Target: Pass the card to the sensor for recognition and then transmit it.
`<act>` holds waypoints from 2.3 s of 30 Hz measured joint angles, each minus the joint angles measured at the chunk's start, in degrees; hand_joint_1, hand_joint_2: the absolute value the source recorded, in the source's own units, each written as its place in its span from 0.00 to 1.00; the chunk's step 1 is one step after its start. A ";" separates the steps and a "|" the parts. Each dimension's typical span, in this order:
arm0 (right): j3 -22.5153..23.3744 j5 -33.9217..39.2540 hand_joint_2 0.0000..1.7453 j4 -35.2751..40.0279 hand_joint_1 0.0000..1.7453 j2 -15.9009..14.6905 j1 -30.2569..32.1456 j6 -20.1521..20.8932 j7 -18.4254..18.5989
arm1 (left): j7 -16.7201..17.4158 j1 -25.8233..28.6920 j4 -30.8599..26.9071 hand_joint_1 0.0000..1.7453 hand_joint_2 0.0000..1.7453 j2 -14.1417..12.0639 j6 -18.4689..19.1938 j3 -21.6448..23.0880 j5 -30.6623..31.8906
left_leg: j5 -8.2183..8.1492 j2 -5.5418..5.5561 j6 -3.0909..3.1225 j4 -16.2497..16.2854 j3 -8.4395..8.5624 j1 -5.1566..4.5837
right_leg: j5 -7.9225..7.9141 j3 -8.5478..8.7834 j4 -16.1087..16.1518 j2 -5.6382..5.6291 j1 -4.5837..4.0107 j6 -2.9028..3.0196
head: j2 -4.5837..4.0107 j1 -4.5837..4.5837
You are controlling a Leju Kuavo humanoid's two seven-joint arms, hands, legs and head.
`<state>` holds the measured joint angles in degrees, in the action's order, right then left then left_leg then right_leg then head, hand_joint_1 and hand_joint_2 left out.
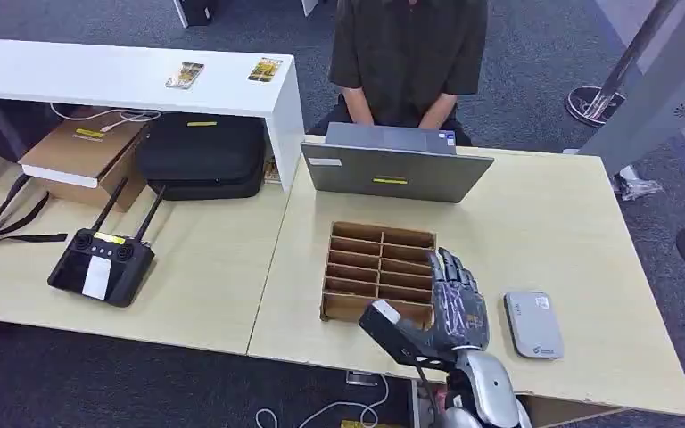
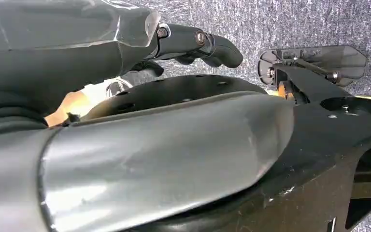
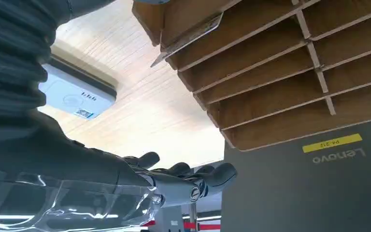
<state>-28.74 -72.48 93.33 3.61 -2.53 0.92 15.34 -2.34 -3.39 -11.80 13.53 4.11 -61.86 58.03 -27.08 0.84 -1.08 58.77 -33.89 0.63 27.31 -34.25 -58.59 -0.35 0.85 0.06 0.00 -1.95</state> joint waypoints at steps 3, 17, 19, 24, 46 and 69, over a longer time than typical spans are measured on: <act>0.04 0.33 1.00 -0.87 0.00 0.24 -0.21 -0.04 -0.02 | -0.02 0.00 0.00 0.00 0.00 0.00 0.00 0.00 0.02 | 0.00 0.00 0.00 0.00 0.00 0.00 | 0.00 0.00 0.00 0.00 0.00 0.00 | 0.00 0.00; 0.04 0.15 1.00 -2.88 0.00 0.37 -0.43 0.61 -1.77 | -0.02 0.00 0.00 0.00 0.00 0.00 0.00 0.00 0.17 | 0.00 -0.01 0.00 0.00 0.00 0.00 | 0.00 0.00 0.00 0.00 0.00 0.00 | 0.00 0.00; -0.13 -1.26 1.00 -3.19 0.00 0.13 -0.58 1.79 -2.71 | -0.13 0.01 0.00 0.00 0.00 0.00 0.00 0.00 0.17 | 0.00 -0.01 0.00 0.00 0.00 0.00 | 0.00 0.00 0.00 0.00 0.00 0.00 | 0.00 0.00; -0.46 -3.65 1.00 -4.37 0.00 -2.41 -1.34 2.67 -4.77 | -0.72 0.06 0.00 0.00 0.00 -0.09 0.04 0.00 -0.07 | 0.00 0.00 0.00 0.00 0.00 0.00 | 0.00 0.00 0.01 0.00 0.00 0.00 | 0.00 0.00; -0.46 -2.54 1.00 -5.18 0.00 -9.49 -0.72 2.04 -5.88 | -0.81 0.06 0.00 0.00 0.00 -0.77 0.57 0.09 1.20 | 0.00 -0.01 0.00 0.00 0.00 0.00 | 0.00 -0.01 0.01 0.00 0.00 0.00 | 0.00 0.00; -3.91 -0.85 1.00 -10.14 0.00 -8.28 -6.71 -3.21 -8.85 | -0.90 -0.04 0.00 0.00 0.00 -0.77 1.05 0.72 2.89 | 0.00 -0.01 0.00 0.00 0.00 0.00 | -0.01 0.00 -0.01 0.00 0.00 0.00 | 0.00 0.00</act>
<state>-32.65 -73.33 83.19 -4.68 -9.24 -2.30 6.49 -3.23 -3.43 -11.80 12.76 5.16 -61.13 60.92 -27.08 0.83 -1.08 58.77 -33.89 0.63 27.30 -34.25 -58.60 -0.35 0.85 0.06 0.00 -1.95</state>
